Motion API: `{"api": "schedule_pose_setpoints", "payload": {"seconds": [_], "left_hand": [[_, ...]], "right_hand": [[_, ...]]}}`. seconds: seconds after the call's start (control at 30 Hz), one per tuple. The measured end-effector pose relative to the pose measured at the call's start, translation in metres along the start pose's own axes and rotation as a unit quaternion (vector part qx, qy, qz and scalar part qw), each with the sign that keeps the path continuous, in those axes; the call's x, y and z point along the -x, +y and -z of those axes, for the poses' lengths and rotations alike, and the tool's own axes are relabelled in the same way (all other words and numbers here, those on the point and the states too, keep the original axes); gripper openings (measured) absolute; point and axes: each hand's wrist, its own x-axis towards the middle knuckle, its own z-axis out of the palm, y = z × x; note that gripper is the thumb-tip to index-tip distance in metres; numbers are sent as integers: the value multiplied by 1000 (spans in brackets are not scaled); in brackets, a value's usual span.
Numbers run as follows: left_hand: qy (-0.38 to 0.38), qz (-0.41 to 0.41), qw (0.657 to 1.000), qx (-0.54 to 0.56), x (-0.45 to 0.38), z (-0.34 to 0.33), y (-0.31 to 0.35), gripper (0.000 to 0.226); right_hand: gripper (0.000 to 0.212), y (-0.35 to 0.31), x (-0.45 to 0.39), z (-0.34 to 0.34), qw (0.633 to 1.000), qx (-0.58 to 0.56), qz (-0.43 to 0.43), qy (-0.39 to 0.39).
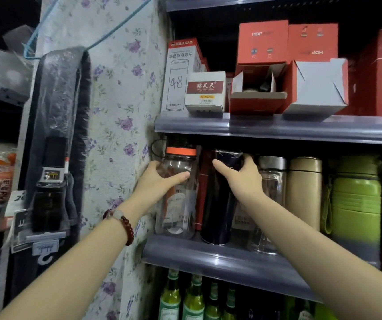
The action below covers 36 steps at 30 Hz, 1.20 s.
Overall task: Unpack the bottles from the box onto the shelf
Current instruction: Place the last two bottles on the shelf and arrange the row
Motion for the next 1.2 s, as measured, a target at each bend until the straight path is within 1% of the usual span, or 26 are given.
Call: {"api": "schedule_pose_setpoints", "payload": {"seconds": [0.07, 0.13, 0.23, 0.27, 0.37, 0.43, 0.53, 0.67, 0.8, 0.9, 0.97, 1.1, 1.17, 1.2], "left_hand": [[-4, 2, 1000, 25, 2, -1, 0, 95], [-13, 0, 999, 32, 3, -3, -1, 87], [-29, -4, 999, 22, 1, -6, -2, 63], [-34, -8, 999, 17, 2, -7, -1, 64], [-25, -13, 1000, 2, 1, -9, -5, 85], [-11, -14, 1000, 17, 0, -11, -12, 87], [-13, -15, 999, 27, 1, -12, -18, 86], [-9, -30, 999, 4, 5, -11, -19, 90], [-29, -17, 999, 21, 20, -13, -29, 99], [-46, 1, 998, 46, 32, -17, -35, 100], [-59, 11, 996, 59, 34, -17, -36, 101], [-75, 43, 996, 31, 32, -9, -42, 112], [-81, 53, 995, 14, 34, -6, -45, 116], [-82, 53, 995, 2, 35, -6, -46, 115]], "right_hand": [[73, 4, 0, 0, 1000, -2, -6, -3], [72, 8, 2, -1, 1000, 11, -7, -19], [74, 18, 10, -6, 998, 34, -2, -50], [76, 21, 14, -8, 998, 40, 4, -52], [80, 25, 20, -10, 998, 36, 19, -40], [78, 27, 23, -9, 999, 26, 27, -33], [78, 33, 27, -6, 999, 19, 29, -25], [82, 42, 32, -5, 999, 33, 13, -24], [89, 50, 47, -8, 998, 45, 12, -41], [89, 54, 53, -9, 998, 56, 6, -40], [90, 54, 54, -9, 997, 58, -9, -48], [93, 58, 52, -6, 991, 47, -85, -95], [89, 60, 50, -4, 985, 55, -119, -116], [83, 59, 49, -3, 982, 56, -128, -124]]}}
